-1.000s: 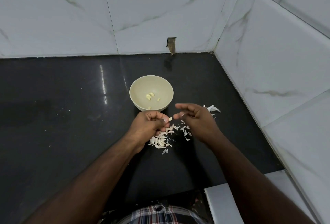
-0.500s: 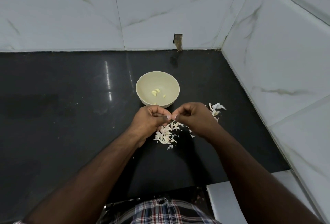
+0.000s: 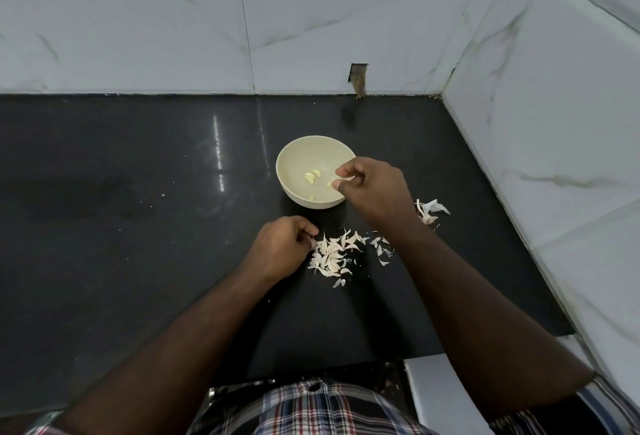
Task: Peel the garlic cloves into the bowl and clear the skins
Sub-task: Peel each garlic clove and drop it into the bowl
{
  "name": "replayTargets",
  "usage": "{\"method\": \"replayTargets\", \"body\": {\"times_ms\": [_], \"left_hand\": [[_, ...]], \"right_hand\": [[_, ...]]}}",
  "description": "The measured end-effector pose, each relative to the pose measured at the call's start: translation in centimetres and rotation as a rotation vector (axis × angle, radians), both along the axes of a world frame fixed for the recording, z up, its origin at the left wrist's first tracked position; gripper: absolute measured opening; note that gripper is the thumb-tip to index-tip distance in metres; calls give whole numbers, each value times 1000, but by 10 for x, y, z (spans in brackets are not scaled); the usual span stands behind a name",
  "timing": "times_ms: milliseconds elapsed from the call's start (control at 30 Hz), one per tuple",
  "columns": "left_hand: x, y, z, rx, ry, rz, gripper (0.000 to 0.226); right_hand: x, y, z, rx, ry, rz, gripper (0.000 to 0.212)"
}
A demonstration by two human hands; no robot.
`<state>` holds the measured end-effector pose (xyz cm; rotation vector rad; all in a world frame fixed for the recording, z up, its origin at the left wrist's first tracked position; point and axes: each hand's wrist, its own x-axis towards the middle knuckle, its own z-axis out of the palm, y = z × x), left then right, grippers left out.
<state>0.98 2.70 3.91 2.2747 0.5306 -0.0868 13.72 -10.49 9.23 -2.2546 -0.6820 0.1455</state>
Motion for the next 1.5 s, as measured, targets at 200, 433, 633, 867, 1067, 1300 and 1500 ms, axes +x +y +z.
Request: {"method": "replayTargets", "body": {"times_ms": [200,433,633,867,1067,1300,1500], "left_hand": [[2,-3,-9,62,40,-38,23],[3,-3,-10,7,80,-112,25],[3,-10,-12,58,38,-86,16],[0,-11,-10,52,16,-44,14],[-1,-13,-8,72,0,-46,13],[-2,-16,-3,-5,-64,-5,5],[2,-23,4,-632,-147,187,3]], "right_hand": [[-13,-21,-12,-49,66,56,12],[-35,-49,-58,-367,209,194,5],[-42,-40,-59,-361,159,186,12],[-43,-40,-63,-401,88,265,25],[-44,-40,-65,-392,125,198,9],[-41,-46,-56,-91,339,49,14],[-46,-48,-44,322,587,61,20]]}}
